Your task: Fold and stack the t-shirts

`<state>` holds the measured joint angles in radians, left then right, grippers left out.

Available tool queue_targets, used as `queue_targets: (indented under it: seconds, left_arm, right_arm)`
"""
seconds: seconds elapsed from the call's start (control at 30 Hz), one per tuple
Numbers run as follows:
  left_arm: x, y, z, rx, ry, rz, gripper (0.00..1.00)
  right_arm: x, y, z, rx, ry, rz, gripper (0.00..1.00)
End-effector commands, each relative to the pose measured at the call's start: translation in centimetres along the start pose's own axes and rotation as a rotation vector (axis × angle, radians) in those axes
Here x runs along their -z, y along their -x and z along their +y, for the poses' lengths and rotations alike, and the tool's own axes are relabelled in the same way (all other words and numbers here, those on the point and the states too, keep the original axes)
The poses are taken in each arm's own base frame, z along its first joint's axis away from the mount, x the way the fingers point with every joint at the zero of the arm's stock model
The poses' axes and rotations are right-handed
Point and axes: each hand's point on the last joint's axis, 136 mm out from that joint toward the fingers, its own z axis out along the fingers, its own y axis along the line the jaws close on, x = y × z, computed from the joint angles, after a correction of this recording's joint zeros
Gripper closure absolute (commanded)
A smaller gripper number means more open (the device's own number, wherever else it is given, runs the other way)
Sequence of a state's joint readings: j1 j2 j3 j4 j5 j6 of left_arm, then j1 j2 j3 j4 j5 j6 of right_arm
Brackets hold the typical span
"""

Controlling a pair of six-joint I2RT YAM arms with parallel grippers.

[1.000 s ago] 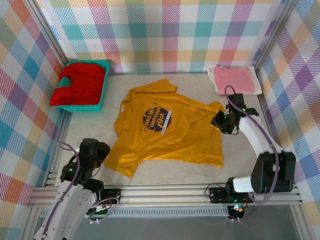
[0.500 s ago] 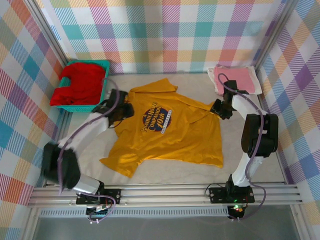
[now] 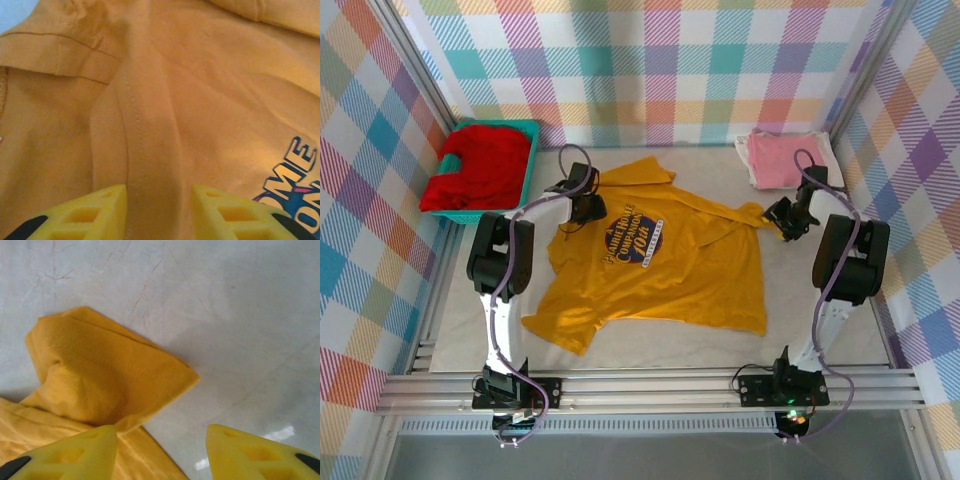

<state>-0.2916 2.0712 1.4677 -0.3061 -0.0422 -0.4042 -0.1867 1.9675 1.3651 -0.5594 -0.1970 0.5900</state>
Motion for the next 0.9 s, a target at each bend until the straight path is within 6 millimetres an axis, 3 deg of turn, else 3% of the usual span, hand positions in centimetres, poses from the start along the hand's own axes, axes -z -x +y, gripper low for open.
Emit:
queue_targets:
  seconds: [0.0,0.07,0.2,0.27,0.33,0.6,0.83,0.87]
  left_arm:
    - [-0.5,0.7,0.6,0.051,-0.004,-0.033,0.62]
    - [-0.6,0.6,1.7,0.076,0.015,-0.041,0.62]
    - [-0.3,0.2,4.3,0.162,0.051,-0.051,0.62]
    - [0.2,0.0,5.2,0.178,0.069,-0.060,0.62]
    - [0.6,-0.2,6.0,0.181,0.098,-0.066,0.63]
    - [1.2,0.5,9.3,0.258,0.168,-0.102,0.65]
    - [1.8,3.5,9.7,0.275,0.187,-0.153,0.65]
    - [2.0,4.2,9.7,0.278,0.189,-0.163,0.65]
  right_arm:
    - [-0.8,1.1,1.8,-0.020,0.091,0.001,0.53]
    - [-1.7,1.3,2.4,-0.025,0.124,0.011,0.59]
    - [-3.0,1.6,2.9,-0.024,0.145,0.020,0.83]
    - [-2.8,1.5,3.4,-0.005,0.140,0.012,0.95]
    - [-1.8,1.5,4.4,0.026,0.140,-0.020,1.00]
    - [2.6,3.2,11.2,0.168,0.185,-0.123,1.00]
    - [1.4,8.2,16.4,0.183,0.200,-0.170,1.00]
    - [0.7,8.8,17.0,0.184,0.205,-0.162,0.87]
